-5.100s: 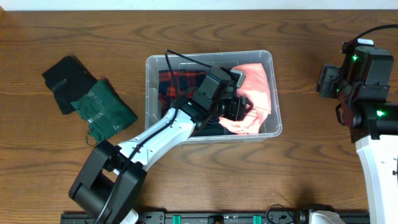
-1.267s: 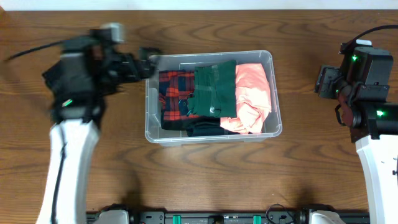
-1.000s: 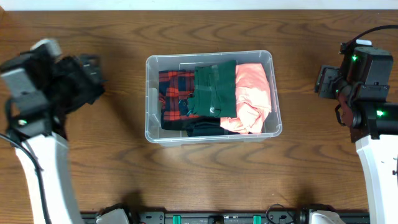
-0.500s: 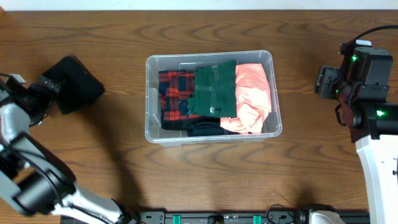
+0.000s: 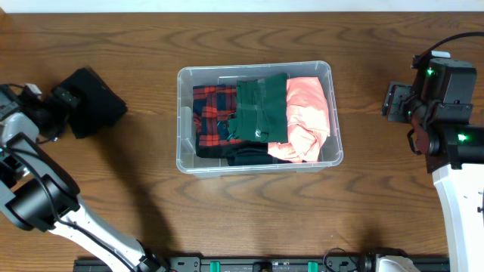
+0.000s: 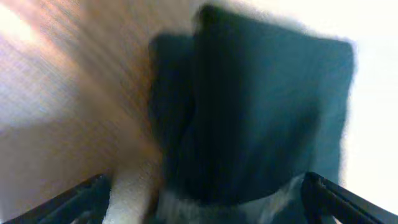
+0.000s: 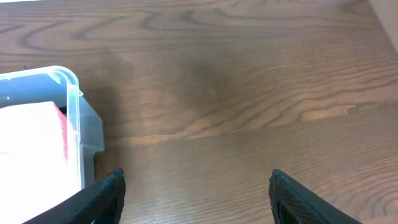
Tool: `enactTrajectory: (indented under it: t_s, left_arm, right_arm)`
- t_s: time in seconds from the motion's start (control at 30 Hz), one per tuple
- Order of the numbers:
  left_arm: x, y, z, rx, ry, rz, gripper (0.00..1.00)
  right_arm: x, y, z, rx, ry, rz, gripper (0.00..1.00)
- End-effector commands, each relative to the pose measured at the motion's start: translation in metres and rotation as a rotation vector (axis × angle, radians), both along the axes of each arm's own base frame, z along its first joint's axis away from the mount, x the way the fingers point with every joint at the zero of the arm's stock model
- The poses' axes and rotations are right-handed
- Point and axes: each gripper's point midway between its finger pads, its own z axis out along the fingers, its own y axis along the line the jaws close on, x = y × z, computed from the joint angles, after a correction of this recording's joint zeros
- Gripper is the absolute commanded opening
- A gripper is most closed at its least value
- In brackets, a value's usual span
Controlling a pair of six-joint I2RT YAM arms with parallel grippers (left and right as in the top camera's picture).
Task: Pack container
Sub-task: 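Reach the left gripper to the black garment and grasp it, then lower the black garment into the bin's left side and push it in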
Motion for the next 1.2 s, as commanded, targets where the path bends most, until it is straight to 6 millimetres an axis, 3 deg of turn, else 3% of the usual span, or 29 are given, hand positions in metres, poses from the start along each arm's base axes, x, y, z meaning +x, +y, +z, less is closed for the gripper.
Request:
enactTrajectory:
  t_s: [0.0, 0.07, 0.13, 0.3, 0.33, 0.53, 0.8, 0.97, 1.07, 1.17]
  left_arm:
    - [0.008, -0.020, -0.016, -0.012, 0.022, -0.070, 0.98]
    - [0.013, -0.030, -0.015, -0.015, 0.010, -0.109, 1.00]
    - [0.018, -0.042, -0.012, -0.040, -0.010, -0.139, 0.86]
    - [0.022, -0.061, -0.006, -0.133, -0.038, -0.165, 0.10]
    - [0.021, -0.064, -0.004, -0.157, -0.045, -0.166, 0.06]
    - [0.015, -0.074, 0.030, -0.186, -0.065, -0.177, 0.05]
    - [0.006, -0.111, 0.162, -0.134, -0.278, -0.287, 0.06]
    - [-0.026, -0.175, 0.222, -0.049, -0.314, -0.459, 0.06]
    - [-0.048, -0.226, 0.236, -0.021, -0.305, -0.619, 0.06]
    - [-0.070, -0.279, 0.232, 0.013, -0.275, -0.834, 0.06]
  right_arm:
    - [0.000, -0.001, 0.000, 0.003, -0.003, -0.003, 0.72]
    - [0.000, -0.001, 0.000, 0.003, -0.002, -0.003, 0.72]
    - [0.000, -0.001, 0.000, 0.003, -0.003, -0.003, 0.72]
    - [0.000, -0.001, 0.000, 0.003, -0.003, -0.004, 0.72]
    - [0.000, -0.001, 0.000, 0.003, -0.002, -0.004, 0.72]
    - [-0.001, -0.001, 0.000, 0.003, 0.001, -0.004, 0.72]
    - [-0.002, -0.001, -0.002, 0.003, 0.008, -0.004, 0.73]
    - [-0.002, -0.001, -0.002, 0.003, 0.012, -0.004, 0.73]
    - [-0.002, -0.001, -0.003, 0.003, 0.013, -0.004, 0.74]
    - [-0.002, -0.001, -0.003, 0.003, 0.013, -0.004, 0.74]
